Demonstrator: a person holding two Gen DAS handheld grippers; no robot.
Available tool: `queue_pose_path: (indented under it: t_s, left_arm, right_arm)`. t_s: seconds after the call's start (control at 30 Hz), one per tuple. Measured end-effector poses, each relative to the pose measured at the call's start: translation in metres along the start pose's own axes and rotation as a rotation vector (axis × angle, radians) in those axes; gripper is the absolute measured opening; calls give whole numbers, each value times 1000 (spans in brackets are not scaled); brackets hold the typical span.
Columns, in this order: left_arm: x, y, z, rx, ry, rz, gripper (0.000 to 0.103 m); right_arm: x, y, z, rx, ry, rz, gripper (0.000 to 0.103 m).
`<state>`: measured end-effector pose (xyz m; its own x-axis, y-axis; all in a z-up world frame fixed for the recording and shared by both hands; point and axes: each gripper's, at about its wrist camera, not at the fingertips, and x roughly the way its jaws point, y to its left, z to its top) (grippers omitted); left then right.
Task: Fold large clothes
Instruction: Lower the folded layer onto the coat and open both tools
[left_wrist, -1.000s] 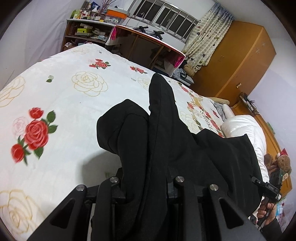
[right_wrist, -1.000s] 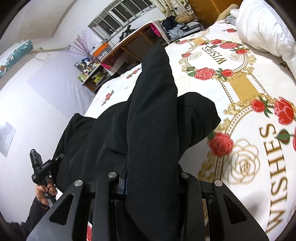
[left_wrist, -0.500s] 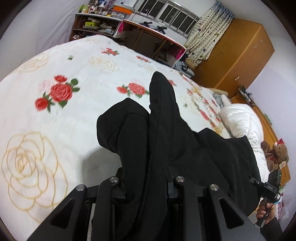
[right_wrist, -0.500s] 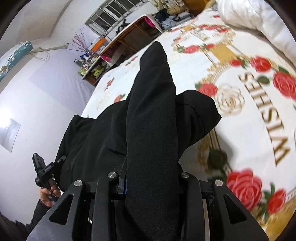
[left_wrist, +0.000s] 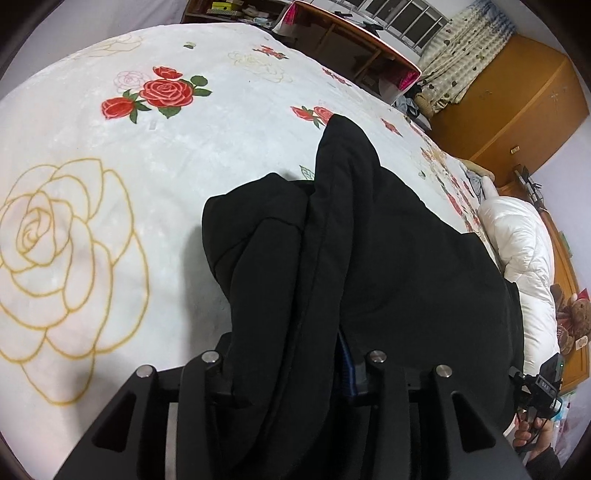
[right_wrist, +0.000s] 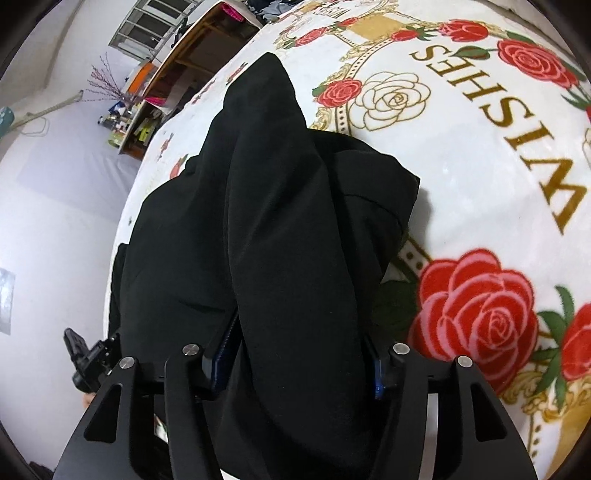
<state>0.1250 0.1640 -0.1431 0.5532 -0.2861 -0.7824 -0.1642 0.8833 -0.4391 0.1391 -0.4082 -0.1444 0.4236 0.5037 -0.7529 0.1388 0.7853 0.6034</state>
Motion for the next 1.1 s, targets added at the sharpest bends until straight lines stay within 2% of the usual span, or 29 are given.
queue_pose_path:
  t_s: [0.13,0.2,0.37,0.47,0.63,0.77,0.8,0.9,1.1]
  left_arm:
    - [-15,-2,0,6,-7,18,47]
    - [-25,-2,0,3,-18,24,48]
    - [-65,1,10,-8,-150,65,49]
    - [-71,-11,18,0,-187,51,50]
    - [-32,-45,33,81,-146,36,50]
    - [16,-58,44,118,-91,102,50]
    - [27,-59,45,122,-80,117,50]
    - [43,-60,43,141,-79,140,50]
    - [36,-73,39,172,-74,184,50]
  right_arm:
    - [-14,14,0,-47,-25,-76,59]
    - [-29,20,0,-81,-65,-117,59]
    - [-75,34,7,-120,-226,-155,59]
    - [-73,53,9,-169,-265,-189,59]
    - [-22,73,17,-254,-212,-233,59]
    - [20,63,33,-266,-171,-382,59]
    - [29,57,37,-250,-151,-394,59]
    - [36,43,41,-232,-156,-391,59]
    - [28,46,40,-204,-163,-406,59]
